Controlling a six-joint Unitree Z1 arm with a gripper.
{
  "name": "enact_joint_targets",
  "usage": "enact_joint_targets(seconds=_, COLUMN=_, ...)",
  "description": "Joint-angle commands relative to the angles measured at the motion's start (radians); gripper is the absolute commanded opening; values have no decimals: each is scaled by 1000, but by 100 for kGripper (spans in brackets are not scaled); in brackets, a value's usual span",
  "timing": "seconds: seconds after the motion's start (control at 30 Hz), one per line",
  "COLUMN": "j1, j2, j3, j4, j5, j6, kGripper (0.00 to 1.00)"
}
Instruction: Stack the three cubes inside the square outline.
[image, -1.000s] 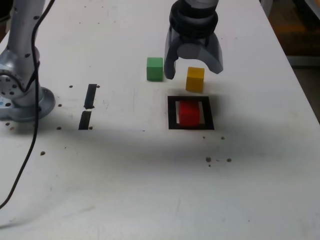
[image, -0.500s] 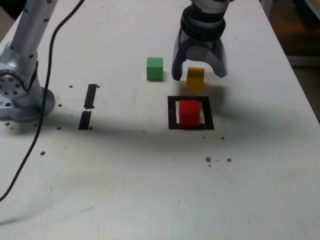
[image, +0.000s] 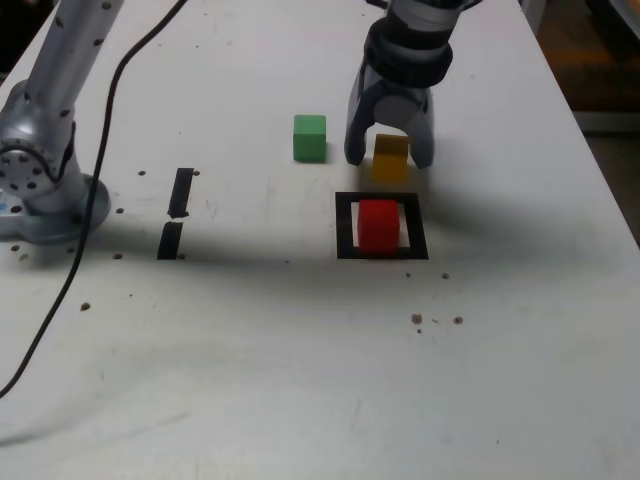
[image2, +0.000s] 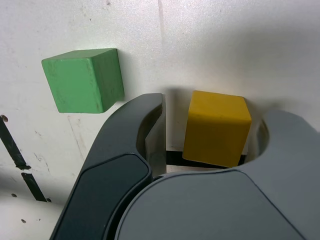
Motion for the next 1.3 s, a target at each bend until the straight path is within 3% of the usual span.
enact_joint_targets(seconds=0.0, j1=1, j2=-2, j3=0, j4=-2, j5=-2, j6=-1, kGripper=40)
enact_joint_targets(seconds=0.3, j1=1, j2=-6, j3=5, j4=-18, j5=-9, j6=2, kGripper=21)
enact_joint_targets(seconds=0.53, j1=-12, j2=-54, j3=-2, j4=8, j5=7, j6=-16, kGripper=18)
enact_joint_targets(seconds=0.9, j1=-71, j2=-161, j3=-33, j4=148, j5=49, j6=-100, kGripper=18)
enact_joint_targets(seconds=1.27, j1=-192, j2=-198, j3=-82, j4=179, j5=21, j6=-242, kGripper=18)
